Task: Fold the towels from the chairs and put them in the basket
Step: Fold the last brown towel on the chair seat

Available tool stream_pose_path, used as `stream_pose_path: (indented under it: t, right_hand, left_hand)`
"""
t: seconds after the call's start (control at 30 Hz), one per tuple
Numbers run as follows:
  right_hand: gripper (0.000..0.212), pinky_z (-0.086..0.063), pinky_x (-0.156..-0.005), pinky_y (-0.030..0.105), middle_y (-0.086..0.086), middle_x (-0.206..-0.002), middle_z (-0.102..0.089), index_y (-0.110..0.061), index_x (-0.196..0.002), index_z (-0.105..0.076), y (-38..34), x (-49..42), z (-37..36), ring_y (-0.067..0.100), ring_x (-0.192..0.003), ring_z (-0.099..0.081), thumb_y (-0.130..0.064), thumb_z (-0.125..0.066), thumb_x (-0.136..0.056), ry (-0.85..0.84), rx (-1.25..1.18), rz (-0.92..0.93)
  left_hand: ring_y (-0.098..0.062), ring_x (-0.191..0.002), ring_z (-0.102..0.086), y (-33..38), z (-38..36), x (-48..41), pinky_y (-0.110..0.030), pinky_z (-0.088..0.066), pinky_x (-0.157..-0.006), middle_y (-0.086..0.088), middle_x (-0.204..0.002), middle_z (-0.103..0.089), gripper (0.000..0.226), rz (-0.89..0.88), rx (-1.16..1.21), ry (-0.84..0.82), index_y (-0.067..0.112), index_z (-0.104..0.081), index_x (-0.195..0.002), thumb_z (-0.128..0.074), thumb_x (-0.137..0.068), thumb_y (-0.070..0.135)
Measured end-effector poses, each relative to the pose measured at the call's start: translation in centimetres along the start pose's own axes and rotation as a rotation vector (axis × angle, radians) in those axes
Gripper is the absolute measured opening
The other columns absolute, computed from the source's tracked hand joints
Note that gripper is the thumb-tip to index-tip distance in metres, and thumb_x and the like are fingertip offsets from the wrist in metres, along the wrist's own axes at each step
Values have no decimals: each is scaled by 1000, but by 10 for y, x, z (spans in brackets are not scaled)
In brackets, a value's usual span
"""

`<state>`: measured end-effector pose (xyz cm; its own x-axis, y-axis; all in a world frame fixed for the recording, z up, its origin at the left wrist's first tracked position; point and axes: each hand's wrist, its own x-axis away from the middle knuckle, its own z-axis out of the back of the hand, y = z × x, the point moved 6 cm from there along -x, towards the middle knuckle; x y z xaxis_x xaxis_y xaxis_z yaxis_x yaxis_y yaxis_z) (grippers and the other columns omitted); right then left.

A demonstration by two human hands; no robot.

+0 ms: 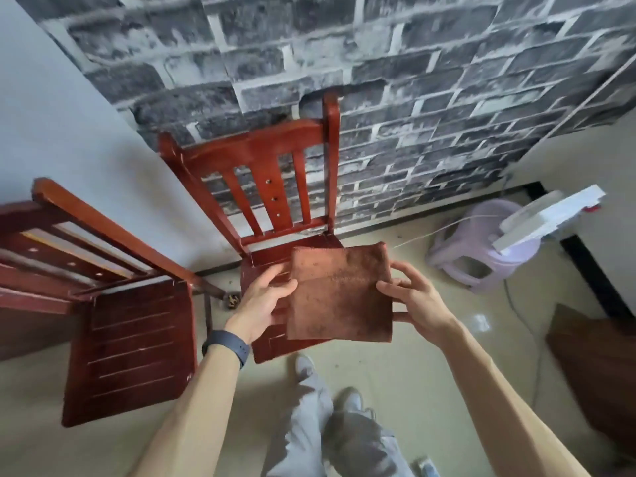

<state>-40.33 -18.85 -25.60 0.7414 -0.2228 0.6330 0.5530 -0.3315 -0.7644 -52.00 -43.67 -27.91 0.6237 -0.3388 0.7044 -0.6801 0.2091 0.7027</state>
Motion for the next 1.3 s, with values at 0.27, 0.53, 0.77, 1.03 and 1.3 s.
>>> stream_pose_path:
  t: [0.27, 0.53, 0.77, 1.03, 1.3]
  right_hand:
    - [38, -61, -71, 43, 25, -104, -61, -32, -117, -67, -98, 88, 33, 30, -104, -70, -4, -68, -91, 138, -56, 261]
    - [40, -59, -76, 59, 27, -106, -63, -30, -118, -69, -120, 165, 99, 31, -94, -73, -1, -66, -91, 483, -246, 461]
    - [39, -60, -65, 39, 17, -105, -72, -27, -120, -67, -82, 256, 178, 22, -90, -74, -3, -68, -90, 838, -374, 527]
    - [38, -61, -68, 46, 14, -101, -74, -27, -122, -67, -16, 343, 303, 23, -92, -73, -4, -68, -91, 1107, -527, 558]
    - [32, -59, -65, 39, 6, -97, -76, -30, -118, -67, 45, 382, 467, 19, -90, -74, -14, -70, -91, 1208, -668, 479]
  left_hand:
    - [-30, -110, -67, 121, -69, 46, -48, -58, -79, -8, -117, -72, 38, -169, -132, -230, 31, -59, -129, -65, -94, 16]
    - [-30, -98, -69, 194, -194, 49, -42, -55, -73, -13, -116, -72, 36, -269, -291, -493, 31, -63, -122, -67, -92, 12]
    - [-24, -92, -67, 182, -348, 83, -46, -53, -84, -7, -103, -72, 31, -328, -555, -782, 34, -64, -116, -59, -97, 10]
    - [-16, -72, -68, 108, -544, 116, -29, -54, -58, -6, -97, -72, 28, -267, -671, -1043, 27, -62, -119, -57, -98, 8]
    - [-16, -77, -67, 23, -733, 117, -35, -55, -67, -5, -100, -72, 24, -176, -831, -1061, 28, -64, -116, -61, -97, 14]
